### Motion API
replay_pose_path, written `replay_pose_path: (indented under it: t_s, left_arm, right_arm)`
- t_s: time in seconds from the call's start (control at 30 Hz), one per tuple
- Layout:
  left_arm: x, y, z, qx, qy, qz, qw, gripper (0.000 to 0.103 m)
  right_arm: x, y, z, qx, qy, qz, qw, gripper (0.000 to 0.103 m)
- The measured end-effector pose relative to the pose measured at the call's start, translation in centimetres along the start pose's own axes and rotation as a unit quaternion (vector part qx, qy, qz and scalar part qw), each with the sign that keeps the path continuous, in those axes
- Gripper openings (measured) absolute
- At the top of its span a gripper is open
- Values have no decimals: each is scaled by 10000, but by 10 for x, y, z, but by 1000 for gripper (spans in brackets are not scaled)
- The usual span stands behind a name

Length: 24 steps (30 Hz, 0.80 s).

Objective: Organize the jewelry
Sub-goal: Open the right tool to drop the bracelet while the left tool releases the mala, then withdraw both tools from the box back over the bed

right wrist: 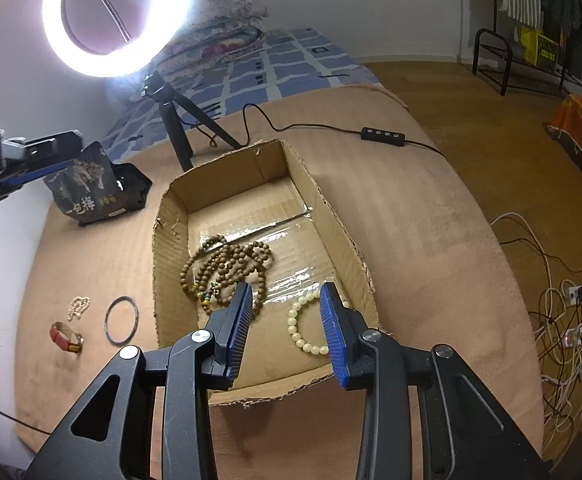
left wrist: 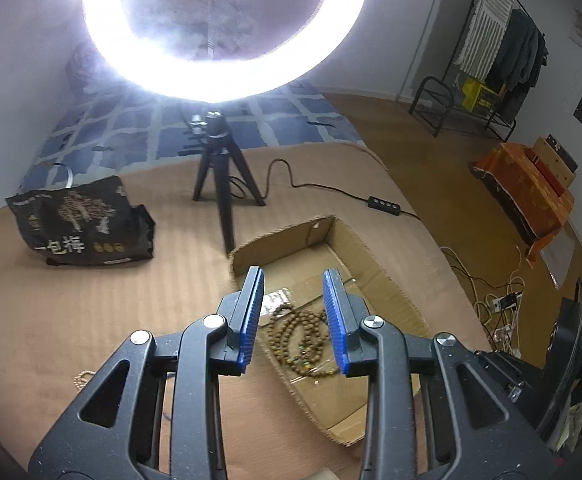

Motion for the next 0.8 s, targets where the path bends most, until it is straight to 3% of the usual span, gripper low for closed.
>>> replay_pose_path:
  t_s: [0.33,0.47,0.57,0.67,0.8]
  left_arm:
    - [-49,-13,62,374,436,-127,9983,30]
    - [-84,-30,94,572,677,-98,9960,53]
    - [-112,-45,110,592,1026,-136,9929,55]
    - [-144,-63,119,492,1091,138,9927,62]
    - [-181,-94,122,266,1085,617,9918,62]
  right_arm:
    - [-17,0,15,240,120,185,9995,37]
    - [-30,-1,22,438,180,351,9983,49]
    - [-43,-1,27,618,194,510,9966,58]
    - [-56,-3,32,741,343,624,9947,70]
    - [-80,-7,33,760,528,857,9920,70]
Point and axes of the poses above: each gripper's, at about its wrist camera, not at the fingertips, and z roughly against the way its jaws point, x to its right, y to its top, the point moved 3 cm from there along -z, roughly the way its jaws point, and after that the axes turned 7 degrees about -y, right-handed, at the moved point
